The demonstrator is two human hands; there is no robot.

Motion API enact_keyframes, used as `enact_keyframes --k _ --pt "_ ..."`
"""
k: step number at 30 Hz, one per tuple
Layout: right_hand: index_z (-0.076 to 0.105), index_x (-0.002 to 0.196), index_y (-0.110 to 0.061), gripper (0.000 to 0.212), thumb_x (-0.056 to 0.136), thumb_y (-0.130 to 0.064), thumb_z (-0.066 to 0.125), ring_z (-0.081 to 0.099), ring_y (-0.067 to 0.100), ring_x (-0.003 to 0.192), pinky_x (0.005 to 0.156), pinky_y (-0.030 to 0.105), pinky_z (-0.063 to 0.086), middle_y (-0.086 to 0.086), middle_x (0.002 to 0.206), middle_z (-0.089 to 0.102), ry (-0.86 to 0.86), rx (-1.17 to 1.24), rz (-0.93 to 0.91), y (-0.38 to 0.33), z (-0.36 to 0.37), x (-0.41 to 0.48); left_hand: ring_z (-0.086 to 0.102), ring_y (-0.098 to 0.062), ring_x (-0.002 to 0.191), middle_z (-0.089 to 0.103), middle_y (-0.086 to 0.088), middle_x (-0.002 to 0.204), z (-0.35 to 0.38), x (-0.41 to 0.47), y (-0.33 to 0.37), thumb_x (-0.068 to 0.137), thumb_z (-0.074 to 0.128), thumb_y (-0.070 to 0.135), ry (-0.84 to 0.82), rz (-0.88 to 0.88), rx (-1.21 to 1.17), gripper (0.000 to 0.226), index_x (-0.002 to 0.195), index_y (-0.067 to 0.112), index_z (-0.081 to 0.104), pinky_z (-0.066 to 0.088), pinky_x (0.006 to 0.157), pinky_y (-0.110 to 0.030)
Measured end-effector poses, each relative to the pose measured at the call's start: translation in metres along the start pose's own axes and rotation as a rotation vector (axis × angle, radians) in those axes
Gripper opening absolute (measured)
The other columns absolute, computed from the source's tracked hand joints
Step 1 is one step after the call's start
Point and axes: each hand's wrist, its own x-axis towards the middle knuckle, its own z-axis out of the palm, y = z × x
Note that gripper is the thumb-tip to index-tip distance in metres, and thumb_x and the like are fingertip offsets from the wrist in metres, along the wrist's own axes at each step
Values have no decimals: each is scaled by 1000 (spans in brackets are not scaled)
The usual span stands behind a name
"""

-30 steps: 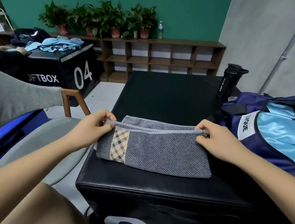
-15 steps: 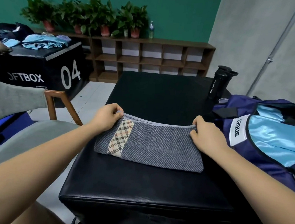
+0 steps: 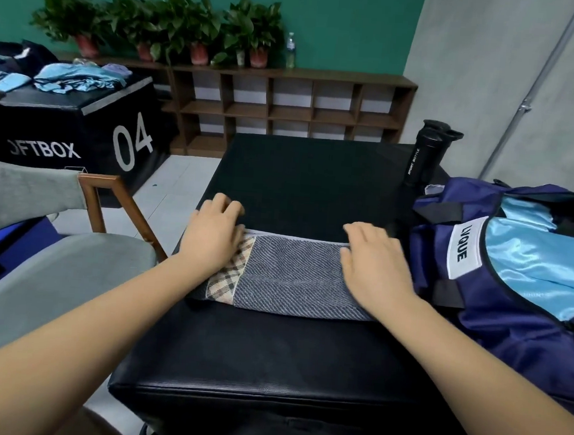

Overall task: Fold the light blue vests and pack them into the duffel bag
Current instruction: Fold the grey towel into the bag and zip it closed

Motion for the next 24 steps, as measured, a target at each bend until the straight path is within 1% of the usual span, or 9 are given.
enact_keyframes --k 2,5,8,10,12,18,21,22,24 --pt "46 156 -13 54 110 -41 43 41 27 149 118 46 36 6 161 47 -89 94 -30 -26 3 -6 57 -28 112 55 0 129 -8 -10 29 102 60 40 -21 91 -49 30 127 24 62 50 90 -48" --pt "24 168 -13 66 114 -49 28 14 22 163 130 41 18 6 176 21 -230 124 -69 -57 17 -10 49 -24 143 51 2 157 -5 -29 70 106 45 50 -218 122 -261 49 147 26 60 43 116 -47" --pt "5 171 -15 68 114 -52 16 -4 17 164 133 39 2 1 179 1 -352 100 -65 -68 30 -18 14 -20 164 21 5 176 10 -45 78 114 33 47 -391 115 -226 55 166 31 34 16 133 -43" --pt "-1 171 -20 72 111 -59 9 -10 14 164 133 40 -3 -2 178 -7 -364 90 -47 -64 35 -27 -3 -14 165 3 12 178 13 -52 71 113 24 56 -461 87 -137 61 170 38 13 3 134 -41" --pt "-4 170 -23 78 107 -67 6 -13 12 163 133 40 -5 -5 178 -11 -357 97 -13 -54 35 -33 -9 -12 164 -4 15 177 14 -55 63 109 17 66 -483 66 -84 67 170 41 4 -3 133 -40" --pt "-5 170 -21 88 103 -76 5 -12 9 163 133 37 -4 -5 178 -11 -339 104 62 -22 34 -40 -10 -10 163 -8 12 177 12 -53 34 104 9 73 -486 16 -41 74 170 41 1 0 134 -41" --pt "-4 171 -19 89 102 -76 6 -12 9 162 133 36 -4 -5 178 -11 -333 124 114 -5 34 -47 -7 -13 164 -4 10 178 12 -52 7 96 -3 77 -479 -5 -10 86 171 36 4 6 134 -45" --pt "-4 171 -19 89 103 -76 7 -12 8 162 133 36 -3 -5 178 -12 -328 142 135 -1 33 -49 -3 -15 165 -1 8 178 11 -51 0 94 -3 76 -480 -21 -27 88 171 34 7 9 134 -47" --pt "-4 171 -19 88 104 -75 10 -13 8 162 133 35 -3 -5 178 -13 -318 167 155 4 33 -52 7 -24 165 8 2 179 6 -47 -9 102 14 71 -475 -120 -129 79 171 31 17 14 133 -50"
